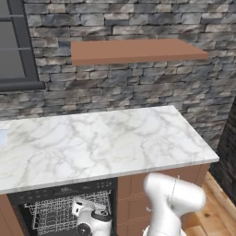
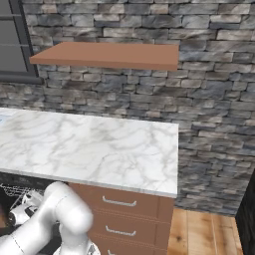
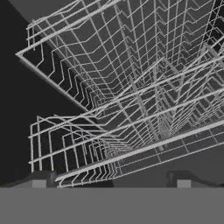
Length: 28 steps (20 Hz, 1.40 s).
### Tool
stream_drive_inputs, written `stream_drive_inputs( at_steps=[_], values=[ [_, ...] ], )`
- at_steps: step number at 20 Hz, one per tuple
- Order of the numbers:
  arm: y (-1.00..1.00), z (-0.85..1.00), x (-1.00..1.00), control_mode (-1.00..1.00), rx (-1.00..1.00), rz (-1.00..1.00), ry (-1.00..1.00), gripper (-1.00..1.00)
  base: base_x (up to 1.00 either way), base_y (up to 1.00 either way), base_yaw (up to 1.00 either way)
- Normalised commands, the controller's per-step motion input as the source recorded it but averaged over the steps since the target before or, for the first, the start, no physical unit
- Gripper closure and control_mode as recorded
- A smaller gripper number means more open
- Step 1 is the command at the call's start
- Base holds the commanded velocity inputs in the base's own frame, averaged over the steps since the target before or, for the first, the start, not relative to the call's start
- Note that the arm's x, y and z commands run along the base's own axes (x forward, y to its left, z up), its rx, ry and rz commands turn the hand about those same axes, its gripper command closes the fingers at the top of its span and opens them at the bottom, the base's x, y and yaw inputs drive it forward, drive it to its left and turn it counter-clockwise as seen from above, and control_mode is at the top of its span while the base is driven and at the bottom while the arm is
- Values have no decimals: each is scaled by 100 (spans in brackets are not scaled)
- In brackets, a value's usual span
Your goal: Open the dishwasher door and pull out the top rack.
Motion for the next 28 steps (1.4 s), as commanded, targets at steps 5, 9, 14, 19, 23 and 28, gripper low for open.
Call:
stream_drive_inputs(
  at_steps=[5, 9, 14, 19, 23, 28],
  values=[
    [0, 7, 48, -100, -14, 18, 0, -100, 0, 0, 0],
    [3, -3, 53, -100, -13, 16, 0, -100, 0, 0, 0],
    [9, -24, 68, -100, -8, 18, 5, -100, 0, 0, 0],
    [10, -18, 62, -100, -1, 17, 9, -100, 0, 0, 0],
    [13, -33, 55, -100, 0, 12, 19, -100, 0, 0, 0],
    [24, -31, 2, -100, 0, 7, 29, -100, 0, 0, 0]
  ],
)
